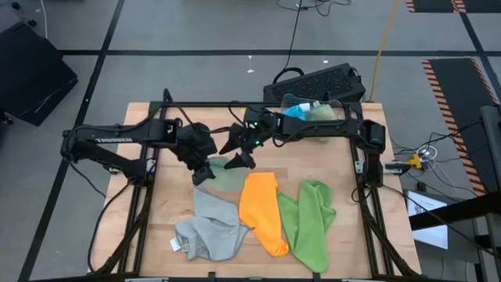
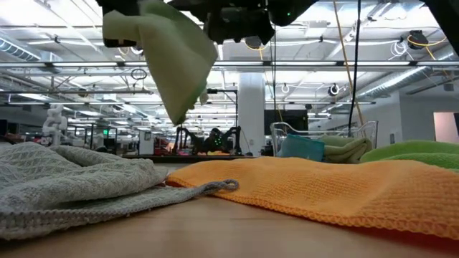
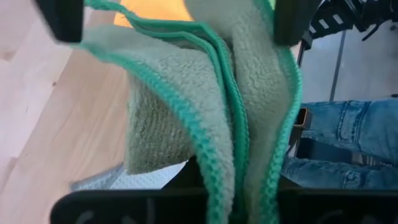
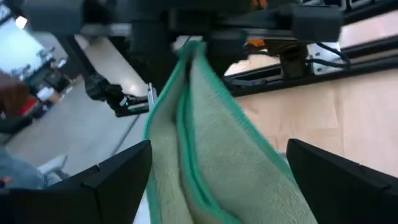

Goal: Fold microfiber towels
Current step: Put the light green microfiber towel into the transparent bin

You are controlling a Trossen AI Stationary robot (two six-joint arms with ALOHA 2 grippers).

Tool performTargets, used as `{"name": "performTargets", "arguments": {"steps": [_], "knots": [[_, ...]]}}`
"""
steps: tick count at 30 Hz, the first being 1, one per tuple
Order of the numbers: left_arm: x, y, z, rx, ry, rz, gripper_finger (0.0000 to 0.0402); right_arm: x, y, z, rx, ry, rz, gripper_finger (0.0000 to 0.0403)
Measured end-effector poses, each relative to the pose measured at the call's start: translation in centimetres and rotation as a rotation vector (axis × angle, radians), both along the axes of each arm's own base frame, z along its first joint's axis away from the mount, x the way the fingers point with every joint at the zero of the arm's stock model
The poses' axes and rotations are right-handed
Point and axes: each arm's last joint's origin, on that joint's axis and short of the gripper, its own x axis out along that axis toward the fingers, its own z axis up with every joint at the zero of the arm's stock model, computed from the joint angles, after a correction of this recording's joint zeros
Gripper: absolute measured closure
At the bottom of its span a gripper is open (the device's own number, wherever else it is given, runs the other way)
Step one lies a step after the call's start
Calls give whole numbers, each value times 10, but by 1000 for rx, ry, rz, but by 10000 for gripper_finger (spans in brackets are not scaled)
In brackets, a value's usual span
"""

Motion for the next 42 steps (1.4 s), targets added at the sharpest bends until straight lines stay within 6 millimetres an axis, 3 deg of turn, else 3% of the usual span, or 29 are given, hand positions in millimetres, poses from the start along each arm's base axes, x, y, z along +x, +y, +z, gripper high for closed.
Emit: {"name": "performTargets", "arguments": {"steps": [7, 12, 20, 27, 34, 37, 42], "knots": [[-1, 0, 3, -2, -10, -31, 389, 2, 5, -4, -13, -10, 51, 43], [0, -1, 4, -6, -16, -38, 389, 10, 19, -20, 16, 32, 100, 43], [5, -1, 8, -3, -98, -79, 389, 14, 32, -24, -51, -3, 124, 55], [8, -1, 10, -1, -140, -82, 387, 15, 36, -29, -78, -11, 153, 145], [7, 0, 9, 32, -128, -71, 387, 14, 32, -30, -89, -7, 151, 309], [6, 0, 8, 30, -108, -42, 367, 13, 27, -31, -77, 1, 158, 374], [1, 2, 4, 19, 2, 80, 285, 8, 12, -32, -8, 81, 98, 371]]}}
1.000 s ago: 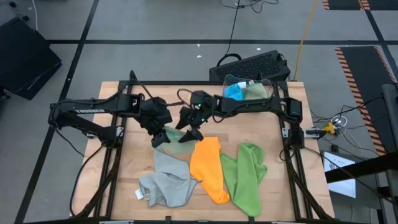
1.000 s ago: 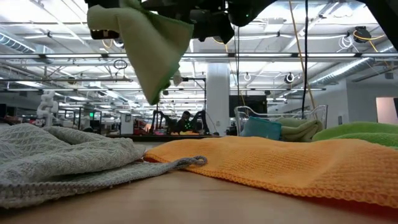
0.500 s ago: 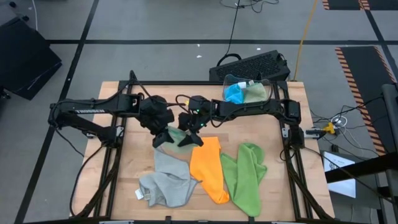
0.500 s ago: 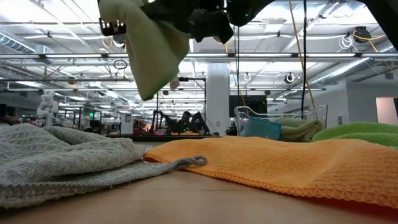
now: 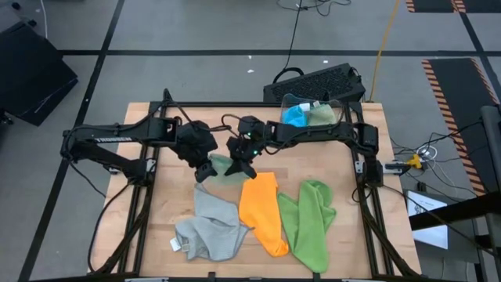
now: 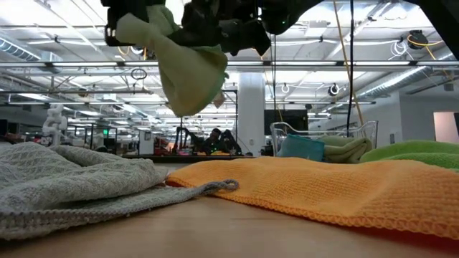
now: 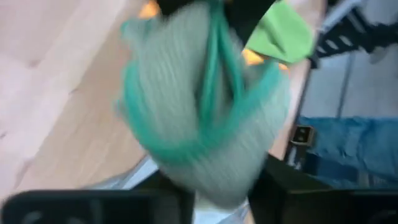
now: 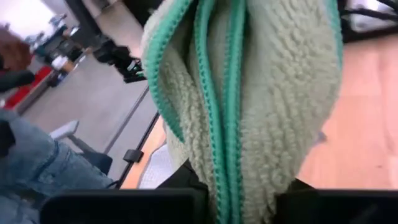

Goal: Fold microfiber towels
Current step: Put the light green microfiber towel into the transparent bin

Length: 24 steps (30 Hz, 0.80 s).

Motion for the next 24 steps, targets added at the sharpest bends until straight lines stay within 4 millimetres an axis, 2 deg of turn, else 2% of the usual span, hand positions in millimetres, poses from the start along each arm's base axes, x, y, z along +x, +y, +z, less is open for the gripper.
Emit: {"name": "performTargets", "arguments": {"steps": [6, 11, 17, 24], "knots": [[-12, 7, 6, -26, 25, 106, 164, -18, -21, 8, 33, 119, -57, 375], [-27, 16, 18, 11, -37, 172, 104, -40, -36, 16, 47, 235, -98, 375], [-47, 28, 29, 132, -78, 284, 94, -82, -80, 37, 167, 390, -281, 375], [-54, 42, 31, 210, -82, 375, 123, -145, -145, 55, 256, 524, -626, 375]]}}
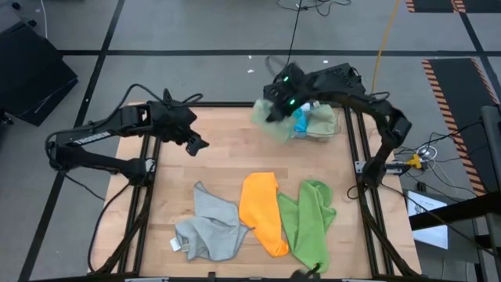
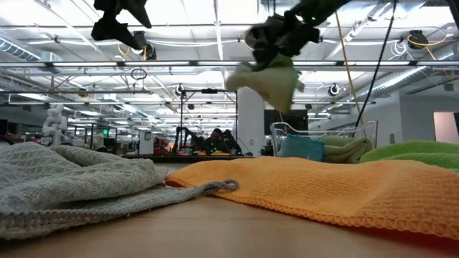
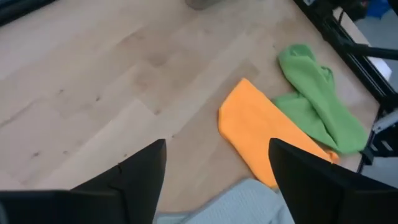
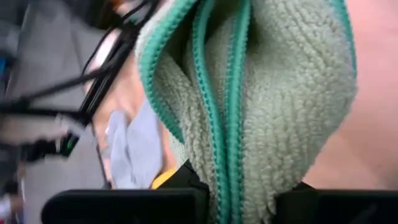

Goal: Fold microfiber towels
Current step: Put the light green microfiber towel into the transparent bin

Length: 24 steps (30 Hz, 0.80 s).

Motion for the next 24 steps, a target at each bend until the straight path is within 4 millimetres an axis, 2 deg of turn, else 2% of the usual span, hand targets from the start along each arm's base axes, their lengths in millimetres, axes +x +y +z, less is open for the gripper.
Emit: {"name": "performTargets", "arguments": {"steps": [6, 11, 15, 20, 24], "knots": [[2, 10, 1, 14, -34, 41, 149, -58, -44, 8, 70, 48, -233, 375], [5, 16, 7, 38, -109, 69, 165, -106, -63, -6, 83, 125, -448, 375], [6, 21, 10, 46, -150, 93, 176, -134, -61, -9, 79, 119, -567, 375], [10, 28, 12, 72, -182, 127, 188, -151, -51, -19, 93, 105, -655, 375], [12, 34, 15, 88, -221, 154, 197, -163, -35, -33, 89, 126, -753, 375]]}}
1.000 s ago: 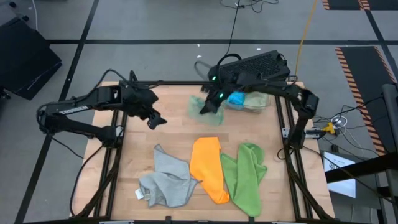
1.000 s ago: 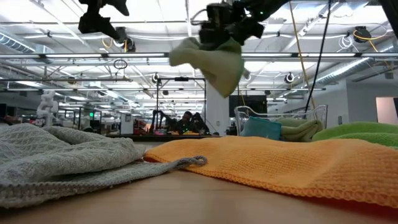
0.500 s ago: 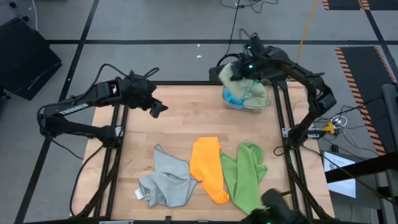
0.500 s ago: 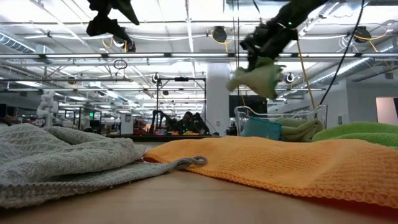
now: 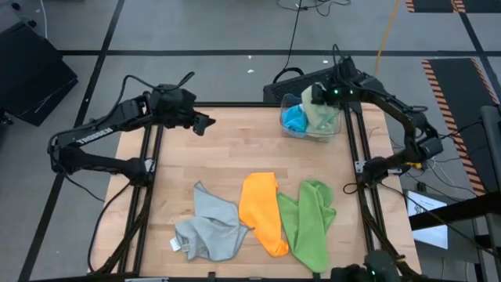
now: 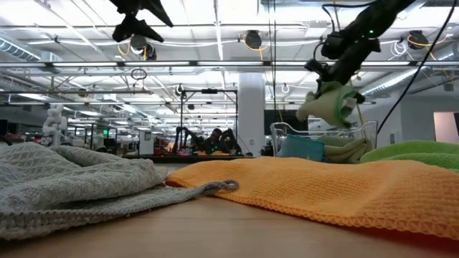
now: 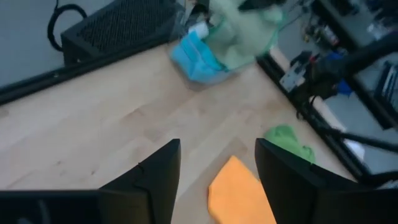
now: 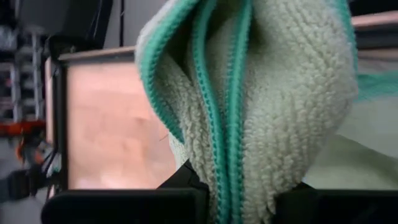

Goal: Fold microfiber towels
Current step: Put the light green microfiber towel into the transparent bin

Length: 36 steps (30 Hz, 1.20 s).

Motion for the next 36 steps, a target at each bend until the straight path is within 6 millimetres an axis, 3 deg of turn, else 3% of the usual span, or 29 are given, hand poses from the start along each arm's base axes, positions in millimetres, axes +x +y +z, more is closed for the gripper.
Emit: {"name": "performTargets", "arguments": {"steps": [7, 14, 30, 36], "knots": [[2, 5, 2, 18, -30, 16, 212, -19, 22, -28, -17, 25, -217, 375], [2, 6, 1, 11, -27, 4, 222, -24, 27, -56, -5, 53, -303, 375], [2, 6, 1, 10, -26, 3, 227, -22, 19, -79, -27, 237, -330, 358], [2, 6, 1, 5, -27, 5, 227, -23, 23, -75, -56, 256, -282, 313]]}}
